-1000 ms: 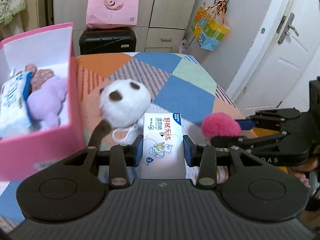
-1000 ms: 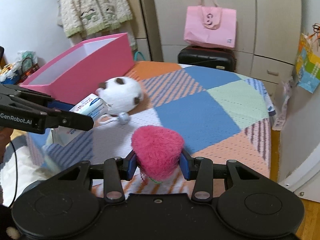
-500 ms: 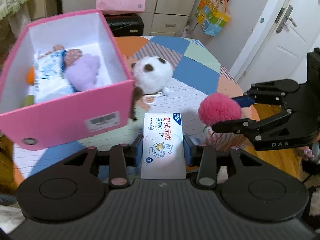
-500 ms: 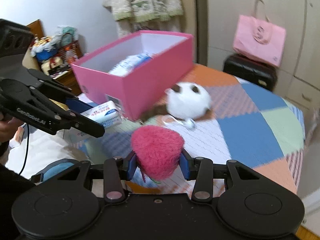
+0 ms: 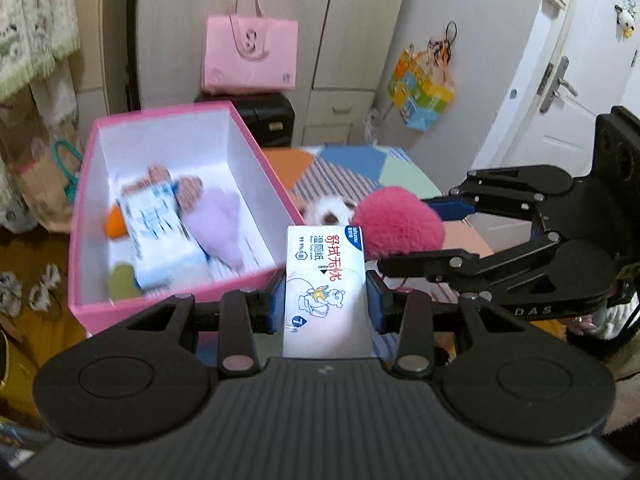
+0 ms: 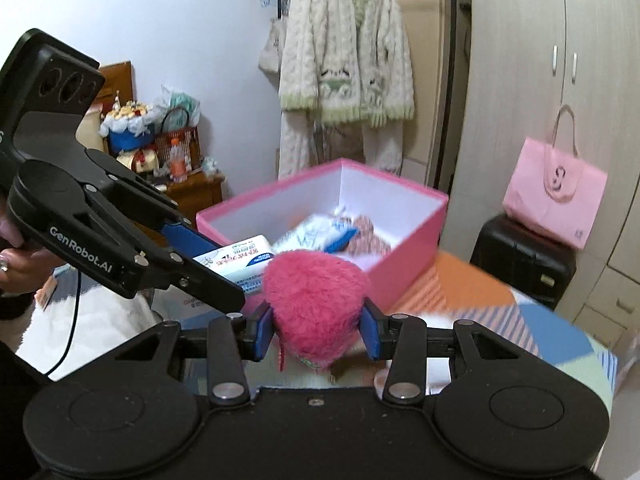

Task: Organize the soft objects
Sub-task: 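Carry the pom-pom and tissue pack with both tools over the pink box, then open both tools to drop the pom-pom and tissue pack into the box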

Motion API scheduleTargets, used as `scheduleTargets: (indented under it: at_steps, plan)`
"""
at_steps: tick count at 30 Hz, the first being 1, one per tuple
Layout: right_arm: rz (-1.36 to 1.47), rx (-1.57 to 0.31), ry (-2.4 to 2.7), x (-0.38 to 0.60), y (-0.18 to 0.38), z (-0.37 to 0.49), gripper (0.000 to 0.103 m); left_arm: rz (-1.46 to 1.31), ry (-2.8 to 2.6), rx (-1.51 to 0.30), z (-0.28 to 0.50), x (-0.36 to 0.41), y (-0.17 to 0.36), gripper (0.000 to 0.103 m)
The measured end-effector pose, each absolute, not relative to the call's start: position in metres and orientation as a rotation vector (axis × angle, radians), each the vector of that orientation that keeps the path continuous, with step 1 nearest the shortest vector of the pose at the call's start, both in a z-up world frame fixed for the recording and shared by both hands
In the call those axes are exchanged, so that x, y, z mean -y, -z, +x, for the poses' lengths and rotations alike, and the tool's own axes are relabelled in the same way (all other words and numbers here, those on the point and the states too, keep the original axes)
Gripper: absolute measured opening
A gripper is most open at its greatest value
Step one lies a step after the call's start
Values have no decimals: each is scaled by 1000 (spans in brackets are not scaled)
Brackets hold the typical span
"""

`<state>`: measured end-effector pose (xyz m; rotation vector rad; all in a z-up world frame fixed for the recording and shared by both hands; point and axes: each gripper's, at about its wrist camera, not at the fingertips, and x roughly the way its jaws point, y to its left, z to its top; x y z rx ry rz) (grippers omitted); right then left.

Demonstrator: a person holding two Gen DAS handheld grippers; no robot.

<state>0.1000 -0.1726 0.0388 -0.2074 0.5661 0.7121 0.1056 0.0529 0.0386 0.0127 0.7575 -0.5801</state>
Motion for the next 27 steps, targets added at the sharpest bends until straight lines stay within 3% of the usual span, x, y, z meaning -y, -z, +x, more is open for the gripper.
scheduleTargets:
  at_steps: [14,27]
  plan:
    - [-208,-487,-628,117,-46,163,50,-43,504,-659,181,-74,-48,39]
    - [-12,-665,-706,123,-9,265,50,-235,420,-844,280,-94,1,39]
